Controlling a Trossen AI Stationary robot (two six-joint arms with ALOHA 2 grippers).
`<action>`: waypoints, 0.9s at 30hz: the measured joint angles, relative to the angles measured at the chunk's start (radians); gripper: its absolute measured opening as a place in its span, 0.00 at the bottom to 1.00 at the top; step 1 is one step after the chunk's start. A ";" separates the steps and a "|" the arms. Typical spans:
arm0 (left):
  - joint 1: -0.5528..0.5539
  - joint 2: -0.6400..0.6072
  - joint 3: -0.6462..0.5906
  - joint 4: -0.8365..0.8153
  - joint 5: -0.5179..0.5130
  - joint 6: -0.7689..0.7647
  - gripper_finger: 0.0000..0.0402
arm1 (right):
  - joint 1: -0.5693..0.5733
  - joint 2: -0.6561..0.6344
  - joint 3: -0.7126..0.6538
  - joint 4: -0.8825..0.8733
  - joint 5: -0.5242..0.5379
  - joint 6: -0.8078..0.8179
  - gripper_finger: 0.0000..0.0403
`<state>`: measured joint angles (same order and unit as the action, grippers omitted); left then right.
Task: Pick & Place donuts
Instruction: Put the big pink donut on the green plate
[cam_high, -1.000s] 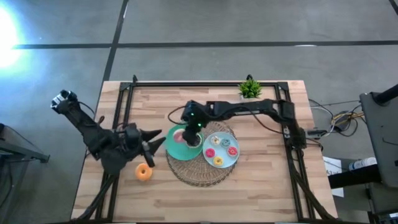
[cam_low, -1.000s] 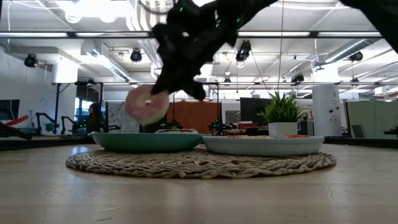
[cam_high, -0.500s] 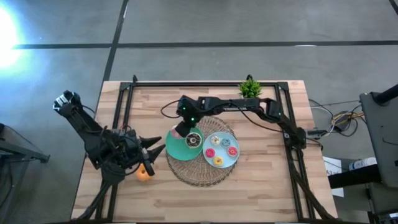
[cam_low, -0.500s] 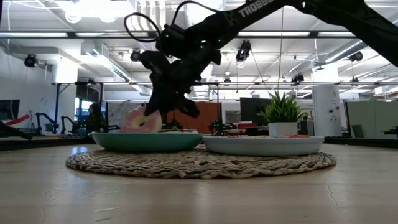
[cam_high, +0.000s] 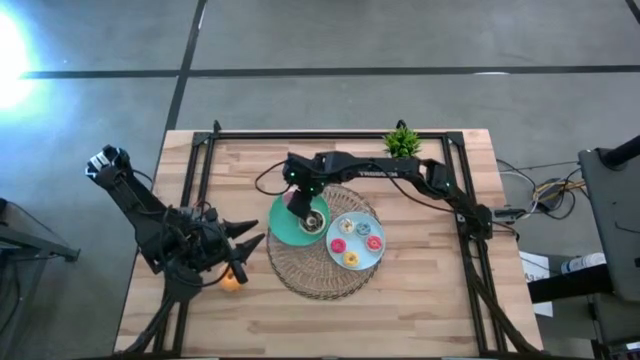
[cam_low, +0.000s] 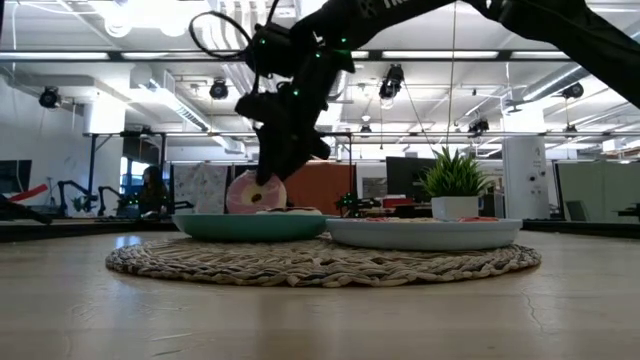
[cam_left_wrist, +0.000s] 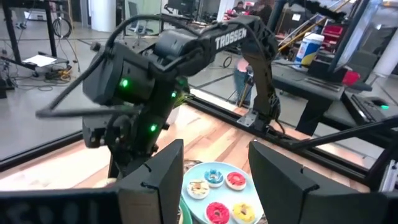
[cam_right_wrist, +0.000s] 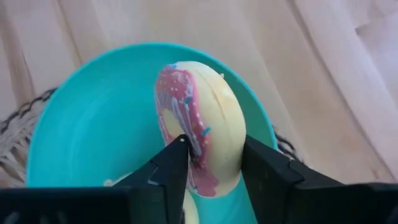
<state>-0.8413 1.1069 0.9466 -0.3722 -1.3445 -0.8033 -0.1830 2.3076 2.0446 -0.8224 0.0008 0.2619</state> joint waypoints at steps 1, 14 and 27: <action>0.000 0.000 0.000 -0.012 0.000 -0.010 0.39 | 0.000 0.000 0.006 -0.001 -0.001 0.000 0.33; 0.000 0.000 0.000 -0.040 0.001 -0.081 0.39 | -0.009 0.007 -0.071 -0.008 -0.113 0.067 0.31; 0.001 0.000 -0.001 -0.051 0.002 -0.095 0.39 | 0.008 -0.001 -0.055 -0.045 0.024 -0.132 0.49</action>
<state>-0.8406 1.1069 0.9459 -0.4236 -1.3430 -0.8986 -0.1751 2.3070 1.9900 -0.8679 0.0251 0.1298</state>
